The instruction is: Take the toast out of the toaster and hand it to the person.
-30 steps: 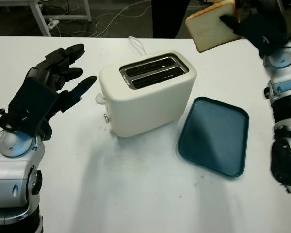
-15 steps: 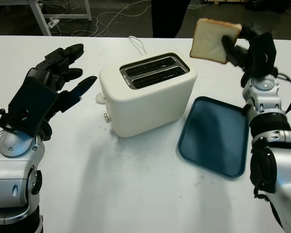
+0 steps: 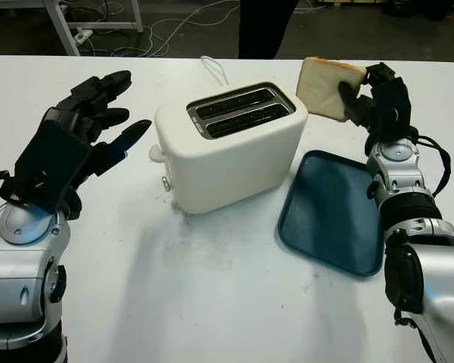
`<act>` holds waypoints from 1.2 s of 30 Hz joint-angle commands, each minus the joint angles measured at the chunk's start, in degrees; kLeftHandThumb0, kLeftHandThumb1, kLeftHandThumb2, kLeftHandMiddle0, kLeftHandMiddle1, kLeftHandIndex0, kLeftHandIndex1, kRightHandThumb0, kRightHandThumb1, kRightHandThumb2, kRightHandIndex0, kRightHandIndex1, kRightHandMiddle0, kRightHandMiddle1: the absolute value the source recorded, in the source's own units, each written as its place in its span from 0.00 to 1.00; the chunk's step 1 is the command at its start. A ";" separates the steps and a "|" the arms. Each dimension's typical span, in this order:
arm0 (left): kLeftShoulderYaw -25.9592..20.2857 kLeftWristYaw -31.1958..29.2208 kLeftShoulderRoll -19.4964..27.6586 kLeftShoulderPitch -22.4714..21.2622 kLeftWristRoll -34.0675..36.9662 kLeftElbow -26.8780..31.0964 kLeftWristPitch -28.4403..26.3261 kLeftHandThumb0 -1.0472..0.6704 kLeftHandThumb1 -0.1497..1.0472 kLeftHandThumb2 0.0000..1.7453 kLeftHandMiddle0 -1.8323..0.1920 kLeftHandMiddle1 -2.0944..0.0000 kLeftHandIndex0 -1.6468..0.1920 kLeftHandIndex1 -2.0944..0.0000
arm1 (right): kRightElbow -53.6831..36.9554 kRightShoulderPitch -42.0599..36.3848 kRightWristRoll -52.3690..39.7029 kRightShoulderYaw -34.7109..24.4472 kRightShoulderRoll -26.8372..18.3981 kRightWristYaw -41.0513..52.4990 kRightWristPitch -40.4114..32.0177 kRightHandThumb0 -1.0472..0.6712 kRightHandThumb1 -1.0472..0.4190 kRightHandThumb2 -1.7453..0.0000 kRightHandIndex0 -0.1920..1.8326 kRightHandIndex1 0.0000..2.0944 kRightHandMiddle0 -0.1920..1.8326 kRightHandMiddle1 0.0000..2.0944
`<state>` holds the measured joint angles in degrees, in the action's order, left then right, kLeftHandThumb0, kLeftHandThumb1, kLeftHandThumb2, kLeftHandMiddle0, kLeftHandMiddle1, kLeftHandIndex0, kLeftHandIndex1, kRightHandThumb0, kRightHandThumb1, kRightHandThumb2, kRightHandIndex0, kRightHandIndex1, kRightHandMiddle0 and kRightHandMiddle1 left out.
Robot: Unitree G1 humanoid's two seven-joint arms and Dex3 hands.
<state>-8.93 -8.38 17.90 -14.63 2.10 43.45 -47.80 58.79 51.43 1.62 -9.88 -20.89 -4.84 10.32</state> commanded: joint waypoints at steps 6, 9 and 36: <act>-0.12 0.29 -0.24 0.32 0.34 -0.13 0.57 0.18 0.89 0.11 0.91 0.56 0.73 0.90 | 0.89 -0.48 -1.41 -0.96 0.08 0.24 0.53 0.53 0.09 0.76 0.47 0.83 0.35 0.83; 0.18 0.43 0.07 0.32 0.03 0.02 0.27 0.17 0.89 0.11 0.91 0.56 0.73 0.90 | 0.31 -0.29 -1.39 -0.90 0.00 0.14 -0.52 0.53 0.09 0.76 0.48 0.83 0.36 0.83; -0.36 0.30 -0.53 0.67 0.39 -0.47 1.08 0.17 0.89 0.10 0.91 0.55 0.76 0.85 | 0.72 -0.53 -0.57 0.74 -0.05 0.40 1.75 0.53 0.09 0.77 0.49 0.83 0.36 0.83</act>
<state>-9.22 -8.33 17.17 -14.36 2.41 43.15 -47.49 59.29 51.10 1.49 -8.64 -20.88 -4.57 11.16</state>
